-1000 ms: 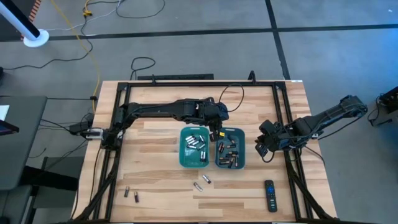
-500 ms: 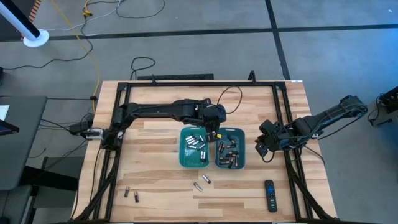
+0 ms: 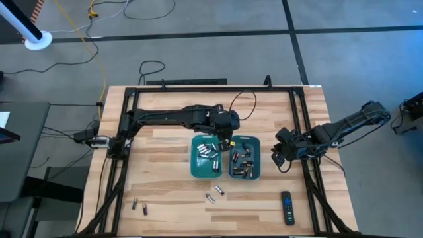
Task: Sort batteries
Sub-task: Put the black battery into the blue bin
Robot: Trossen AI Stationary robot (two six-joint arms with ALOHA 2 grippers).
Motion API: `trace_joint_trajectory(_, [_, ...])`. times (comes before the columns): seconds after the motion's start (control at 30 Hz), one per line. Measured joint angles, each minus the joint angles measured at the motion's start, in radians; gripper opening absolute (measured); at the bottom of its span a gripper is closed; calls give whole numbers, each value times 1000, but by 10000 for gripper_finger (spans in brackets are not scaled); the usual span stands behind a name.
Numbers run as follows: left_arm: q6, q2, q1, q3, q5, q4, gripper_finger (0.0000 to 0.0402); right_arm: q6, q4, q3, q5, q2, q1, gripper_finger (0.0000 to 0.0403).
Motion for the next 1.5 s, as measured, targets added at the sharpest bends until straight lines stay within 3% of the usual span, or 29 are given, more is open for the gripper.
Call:
trace_joint_trajectory(0.17, [0,-6,-10,0,0,-21,107,0,0,0,0,0,0,123])
trace_joint_trajectory(0.3, [-66,-63,-30,-1,-8,-144,107,0,2,0,0,0,0,123])
trace_joint_trajectory(0.5, [-354,-173,-110,1,-210,-457,107,0,2,0,0,0,0,123])
trace_joint_trajectory(0.6, [-522,-213,-177,-12,-224,-551,107,0,1,0,0,0,0,123])
trace_joint_trajectory(0.87, [-856,-338,-387,-252,-106,-533,107,0,3,0,0,0,0,123])
trace_joint_trajectory(1.17, [-1482,-516,-596,-622,130,-518,90,0,3,0,0,0,0,123])
trace_joint_trajectory(1.37, [-1883,-637,-714,-866,284,-405,78,0,4,0,0,0,0,123])
trace_joint_trajectory(1.5, [-1966,-661,-765,-962,291,-306,80,1,12,0,0,0,0,123])
